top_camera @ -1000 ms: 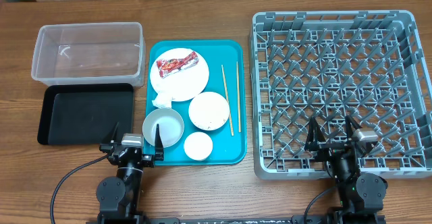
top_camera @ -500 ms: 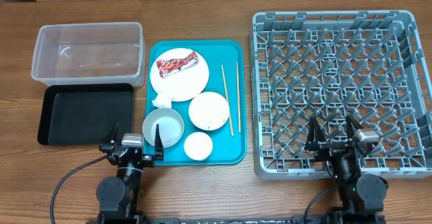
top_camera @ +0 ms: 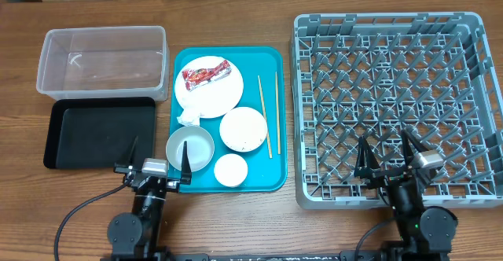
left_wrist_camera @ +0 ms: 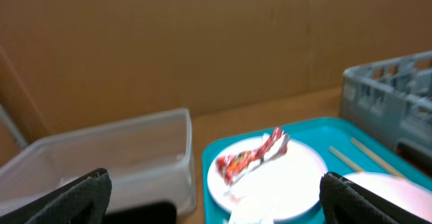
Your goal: Sort waste into correct bins and load items into the dishwasher
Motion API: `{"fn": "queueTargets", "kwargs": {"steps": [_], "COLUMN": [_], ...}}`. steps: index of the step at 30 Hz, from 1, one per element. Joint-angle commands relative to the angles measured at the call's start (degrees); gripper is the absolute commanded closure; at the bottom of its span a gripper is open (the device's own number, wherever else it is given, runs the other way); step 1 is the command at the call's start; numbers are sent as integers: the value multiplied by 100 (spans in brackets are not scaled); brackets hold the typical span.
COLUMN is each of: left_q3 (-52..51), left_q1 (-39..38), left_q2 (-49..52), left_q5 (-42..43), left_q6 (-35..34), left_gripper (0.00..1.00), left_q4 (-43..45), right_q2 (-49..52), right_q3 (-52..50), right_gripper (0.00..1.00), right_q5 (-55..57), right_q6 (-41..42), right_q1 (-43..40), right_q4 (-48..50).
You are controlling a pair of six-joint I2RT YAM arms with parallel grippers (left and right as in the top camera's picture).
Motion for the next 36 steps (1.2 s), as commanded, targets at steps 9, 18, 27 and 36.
{"fn": "queueTargets", "kwargs": {"steps": [9,18,27,36], "left_q3": [3864,8839,11871,11871], "left_q1": [24,-291,-516,-815], "left_q2": [2717,7311,11182,12815], "left_q5": [634,774,949,612], "left_q6": [157,898,1189,2868], "left_gripper": [0,0,0,9], "left_q4": [-2039,-5888,-7558,-7383], "right_q2": [1744,3930,5200,5742], "right_q3": [3123,4898,5016,5016], "right_gripper": [0,0,0,0], "right_q5": [57,50,-96,-101], "right_q6": [-496,-490,4,4], "right_q1": [-15,-15,-15,-15], "right_q4": [-1993,-3475,-3648,-3724]}}
